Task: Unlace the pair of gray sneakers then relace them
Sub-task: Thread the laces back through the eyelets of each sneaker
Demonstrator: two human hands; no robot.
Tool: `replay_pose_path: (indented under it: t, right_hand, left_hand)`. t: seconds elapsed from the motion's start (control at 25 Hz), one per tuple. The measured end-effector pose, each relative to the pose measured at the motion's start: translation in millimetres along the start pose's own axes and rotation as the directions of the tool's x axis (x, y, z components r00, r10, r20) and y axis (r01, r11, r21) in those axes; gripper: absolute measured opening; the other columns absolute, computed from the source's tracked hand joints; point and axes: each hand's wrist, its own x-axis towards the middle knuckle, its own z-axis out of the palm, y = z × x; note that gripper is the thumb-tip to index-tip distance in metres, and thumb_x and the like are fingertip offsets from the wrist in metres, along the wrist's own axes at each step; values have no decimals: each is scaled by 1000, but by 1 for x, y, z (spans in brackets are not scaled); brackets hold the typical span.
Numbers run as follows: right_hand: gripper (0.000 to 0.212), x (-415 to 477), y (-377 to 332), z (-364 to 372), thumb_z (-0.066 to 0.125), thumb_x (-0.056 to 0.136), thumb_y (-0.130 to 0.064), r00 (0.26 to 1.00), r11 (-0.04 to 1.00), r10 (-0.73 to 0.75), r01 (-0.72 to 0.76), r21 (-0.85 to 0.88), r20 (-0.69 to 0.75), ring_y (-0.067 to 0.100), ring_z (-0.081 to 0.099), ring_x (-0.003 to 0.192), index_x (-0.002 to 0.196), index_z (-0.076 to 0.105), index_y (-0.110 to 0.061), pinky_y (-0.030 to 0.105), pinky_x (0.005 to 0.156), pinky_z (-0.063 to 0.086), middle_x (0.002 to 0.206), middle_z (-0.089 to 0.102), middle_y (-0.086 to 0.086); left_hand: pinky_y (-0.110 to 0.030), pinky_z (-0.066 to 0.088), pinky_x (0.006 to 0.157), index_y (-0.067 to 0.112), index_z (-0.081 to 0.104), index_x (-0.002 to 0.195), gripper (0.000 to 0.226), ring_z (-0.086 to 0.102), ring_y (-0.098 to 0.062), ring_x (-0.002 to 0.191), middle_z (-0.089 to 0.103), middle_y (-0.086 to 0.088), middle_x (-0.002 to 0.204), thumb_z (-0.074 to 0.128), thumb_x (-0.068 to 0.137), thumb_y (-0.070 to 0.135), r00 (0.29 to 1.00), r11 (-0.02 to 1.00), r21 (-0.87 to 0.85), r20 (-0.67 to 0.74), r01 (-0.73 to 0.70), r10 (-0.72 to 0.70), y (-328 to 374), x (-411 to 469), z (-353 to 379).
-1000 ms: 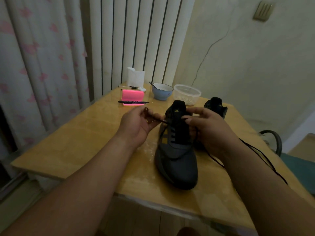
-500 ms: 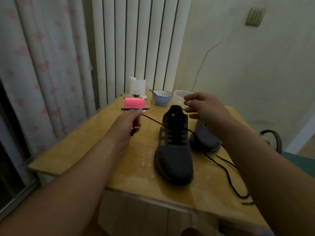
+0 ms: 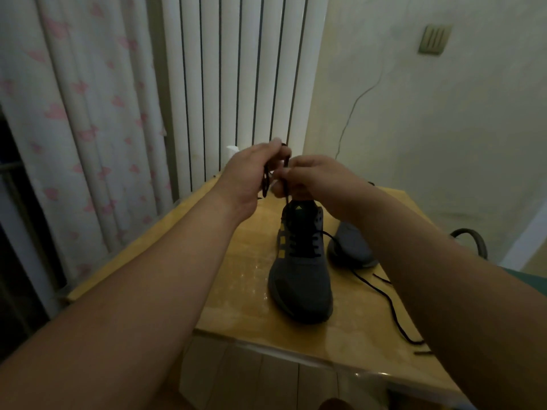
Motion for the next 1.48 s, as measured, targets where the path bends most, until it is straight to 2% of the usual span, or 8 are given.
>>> replay_pose_path:
  t: [0.12, 0.24, 0.44, 0.56, 0.8, 1.04, 1.32, 1.48]
  right_hand:
    - [29, 3, -26, -14, 49, 110, -25, 997, 990, 45, -35, 139, -70, 27, 74, 88, 113, 69, -4, 43, 90, 60, 86, 70, 10]
    - [29, 4, -49, -32, 50, 109, -25, 989, 975, 64, -33, 220, -134, 25, 75, 85, 112, 68, -3, 38, 83, 62, 78, 68, 5]
    - [22, 3, -70, -47, 52, 107, -19, 971, 920, 43, 54, 389, -236, 21, 71, 76, 111, 66, -3, 37, 77, 63, 75, 66, 3]
    - [19, 3, -56, -51, 50, 108, -18, 946, 873, 113, 52, 485, -305, 20, 70, 71, 103, 64, -7, 37, 73, 64, 70, 62, 2]
    - [20, 3, 2, -54, 45, 109, -17, 851, 763, 369, -46, 645, -375, 21, 66, 63, 103, 61, -7, 35, 65, 61, 66, 57, 3]
    - [19, -3, -2, -56, 45, 109, -15, 828, 776, 310, 63, 627, -467, 22, 65, 65, 110, 61, -5, 37, 70, 65, 69, 58, 5]
    - [24, -10, -7, -40, 51, 109, -21, 957, 943, 129, -36, 332, -261, 24, 69, 71, 113, 68, -3, 39, 74, 64, 75, 66, 6]
    - [25, -5, 7, -14, 53, 106, -17, 988, 982, 23, 7, 189, -156, 25, 68, 67, 110, 70, 0, 40, 71, 59, 74, 69, 10]
  left_hand:
    - [-38, 50, 97, 18, 67, 121, 32, 60, -13, 106, 65, 2, 116, 57, 105, 43, 992, 981, 192, -119, -18, 41, 13, -3, 14]
    - [-35, 50, 85, 18, 59, 116, 37, 60, -12, 98, 61, -2, 112, 52, 104, 52, 923, 930, 363, -340, -50, 182, 22, -15, 27]
    - [-35, 57, 80, 17, 65, 124, 64, 71, -17, 87, 74, -4, 96, 39, 102, 71, 992, 924, 376, 76, 62, -98, 31, -28, 46]
    - [-33, 48, 65, 15, 70, 106, 44, 55, -16, 70, 61, -3, 82, 48, 107, 53, 996, 873, 486, 92, -49, 4, 22, -30, 36]
    - [-35, 47, 76, 18, 73, 88, 43, 62, -17, 87, 68, 2, 92, 52, 106, 51, 993, 675, 735, 108, -54, -37, -16, -47, -11]
    - [-33, 50, 73, 17, 71, 90, 39, 63, -19, 82, 66, 1, 84, 46, 110, 39, 968, 457, 888, 147, -39, -203, -24, -44, -1]
    - [-42, 49, 96, 9, 68, 118, 51, 63, -24, 104, 69, -9, 111, 35, 111, 46, 995, 908, 420, 97, -6, -38, 13, -20, 50]
    - [-32, 50, 61, 10, 71, 120, 38, 62, -16, 72, 71, -8, 98, 42, 112, 33, 994, 951, 309, 105, -18, -15, 18, -3, 62]
